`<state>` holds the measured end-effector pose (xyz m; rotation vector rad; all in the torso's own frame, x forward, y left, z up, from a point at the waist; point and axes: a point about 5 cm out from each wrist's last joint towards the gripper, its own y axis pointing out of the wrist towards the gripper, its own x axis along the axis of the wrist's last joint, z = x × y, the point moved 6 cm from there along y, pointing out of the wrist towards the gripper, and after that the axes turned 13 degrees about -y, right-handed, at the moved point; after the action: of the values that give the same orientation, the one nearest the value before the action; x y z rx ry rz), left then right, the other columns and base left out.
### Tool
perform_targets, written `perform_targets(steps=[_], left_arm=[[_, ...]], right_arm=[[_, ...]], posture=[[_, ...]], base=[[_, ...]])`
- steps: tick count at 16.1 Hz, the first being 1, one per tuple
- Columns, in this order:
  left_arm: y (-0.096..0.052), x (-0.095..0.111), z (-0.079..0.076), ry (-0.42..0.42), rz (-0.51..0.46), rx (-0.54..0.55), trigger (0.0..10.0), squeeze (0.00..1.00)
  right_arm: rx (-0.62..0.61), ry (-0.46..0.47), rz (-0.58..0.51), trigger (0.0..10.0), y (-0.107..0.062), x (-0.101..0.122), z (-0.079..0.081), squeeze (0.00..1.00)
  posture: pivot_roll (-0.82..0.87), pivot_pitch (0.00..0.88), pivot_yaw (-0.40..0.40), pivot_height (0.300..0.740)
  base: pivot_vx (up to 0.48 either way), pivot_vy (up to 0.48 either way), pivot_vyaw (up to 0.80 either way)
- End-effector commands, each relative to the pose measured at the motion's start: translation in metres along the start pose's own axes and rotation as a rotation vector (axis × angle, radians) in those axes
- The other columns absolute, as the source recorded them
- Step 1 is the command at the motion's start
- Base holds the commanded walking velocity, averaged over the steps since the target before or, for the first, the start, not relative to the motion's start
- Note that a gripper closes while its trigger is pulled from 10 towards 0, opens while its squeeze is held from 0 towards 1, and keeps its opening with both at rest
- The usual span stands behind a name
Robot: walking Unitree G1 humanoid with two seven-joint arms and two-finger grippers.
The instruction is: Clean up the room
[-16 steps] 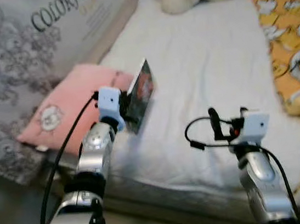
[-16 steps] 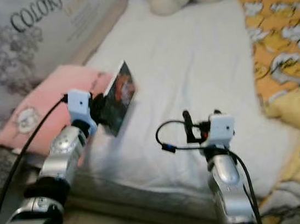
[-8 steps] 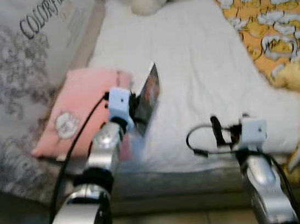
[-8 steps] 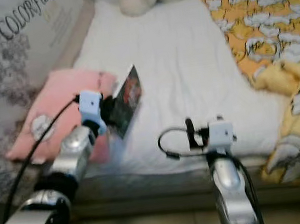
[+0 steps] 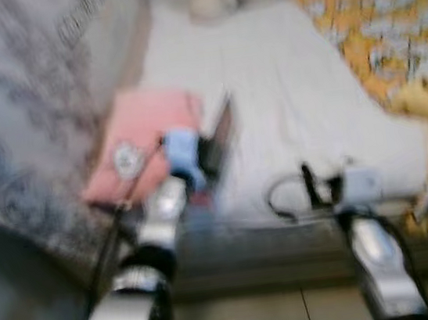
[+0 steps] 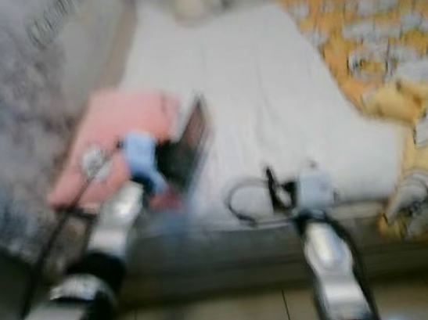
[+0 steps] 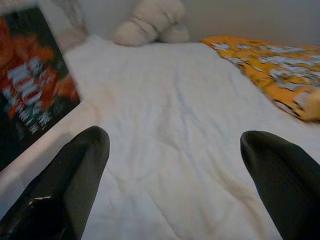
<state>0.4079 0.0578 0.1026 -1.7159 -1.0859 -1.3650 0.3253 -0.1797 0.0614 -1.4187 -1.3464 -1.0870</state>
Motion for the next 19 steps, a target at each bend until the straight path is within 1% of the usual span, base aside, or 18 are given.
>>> perform_targets(steps=[1,2,3,4,5,7,8,9,10,11,12,13,14,15,17,18,19], left_arm=[[0.005,0.02,-0.003,0.023,-0.065,-0.018,10.0,0.0],[0.007,0.022,-0.007,0.023,-0.07,-0.035,10.0,0.0],[0.008,0.022,-0.016,0.019,-0.072,-0.066,10.0,0.0],[0.008,0.022,-0.018,0.026,-0.073,-0.074,10.0,0.0],[0.009,0.022,-0.024,0.021,-0.077,-0.097,10.0,0.0],[0.01,0.022,-0.029,0.009,-0.075,-0.109,10.0,0.0],[0.012,0.021,-0.034,-0.005,-0.069,-0.116,10.0,0.0],[0.019,0.02,-0.041,-0.042,-0.053,-0.101,10.0,0.0],[0.026,0.016,-0.045,-0.076,-0.013,-0.073,10.0,0.0],[0.031,0.013,-0.046,-0.173,0.023,-0.041,10.0,0.0],[0.032,0.001,-0.043,-0.317,0.087,0.01,10.0,0.0],[0.031,-0.007,-0.039,-0.421,0.123,0.048,10.0,0.0],[0.027,-0.03,-0.038,-0.691,0.196,0.144,10.0,0.0],[0.024,-0.036,-0.036,-0.76,0.207,0.187,10.0,0.0],[0.023,-0.041,-0.034,-0.842,0.202,0.24,10.0,0.0],[0.03,-0.028,-0.044,-0.871,0.163,0.191,10.0,0.0],[0.035,-0.019,-0.054,-0.936,0.136,0.157,10.0,0.0]], right_arm=[[0.007,0.014,-0.016,10.0,0.003,0.005,0.004,0.0],[0.008,0.013,-0.014,10.0,0.002,0.005,0.005,0.0],[0.007,0.011,-0.01,10.0,0.001,0.002,0.004,0.0],[0.007,0.011,-0.01,10.0,0.001,0.002,0.004,0.0],[0.005,0.01,-0.007,10.0,-0.001,0.0,0.003,0.0],[0.003,0.009,-0.004,10.0,-0.003,-0.001,0.003,0.0],[0.001,0.009,-0.002,10.0,-0.005,-0.002,0.003,0.0],[0.001,0.008,0.002,10.0,-0.009,-0.003,0.001,0.0],[0.006,0.001,0.011,10.0,-0.013,-0.005,0.0,0.0],[0.018,-0.011,0.023,10.0,-0.018,-0.007,-0.003,0.0],[0.033,-0.023,0.033,10.0,-0.023,-0.009,-0.004,0.0],[0.046,-0.034,0.039,10.0,-0.025,-0.01,-0.004,0.0],[0.086,-0.063,0.051,10.0,-0.035,-0.011,-0.005,0.0],[0.093,-0.071,0.055,10.0,-0.038,-0.011,-0.007,0.0],[0.096,-0.081,0.066,10.0,-0.041,-0.012,-0.011,0.0],[0.098,-0.084,0.069,10.0,-0.042,-0.011,-0.012,0.0],[0.099,-0.083,0.076,10.0,-0.044,-0.012,-0.013,0.0]], posture=[[-0.04,0.0,0.017,0.74],[-0.04,0.0,0.019,0.74],[-0.04,0.0,0.023,0.74],[-0.04,0.0,0.023,0.74],[-0.05,0.0,0.028,0.74],[-0.05,0.0,0.031,0.74],[-0.06,0.0,0.033,0.74],[-0.07,0.0,0.024,0.74],[-0.08,0.0,0.013,0.74],[-0.1,0.0,-0.01,0.74],[-0.11,0.0,-0.023,0.74],[-0.12,0.0,-0.026,0.74],[-0.16,0.0,-0.047,0.74],[-0.17,0.0,-0.052,0.74],[-0.18,0.0,-0.059,0.74],[-0.18,0.0,-0.06,0.74],[-0.17,0.0,-0.061,0.74]], base=[[0.48,0.0,0.0],[0.48,0.0,0.0],[0.48,0.0,0.0],[0.48,0.0,0.0],[0.48,0.0,0.0],[0.48,0.0,0.0],[0.48,0.0,0.0],[0.48,0.0,0.0],[0.0,0.0,0.0],[0.0,0.0,0.0],[0.0,0.0,0.0],[0.0,0.0,0.0],[0.0,0.0,0.0],[0.0,0.0,0.0],[0.0,0.0,0.0],[0.0,0.0,0.0],[0.0,0.0,0.0]])
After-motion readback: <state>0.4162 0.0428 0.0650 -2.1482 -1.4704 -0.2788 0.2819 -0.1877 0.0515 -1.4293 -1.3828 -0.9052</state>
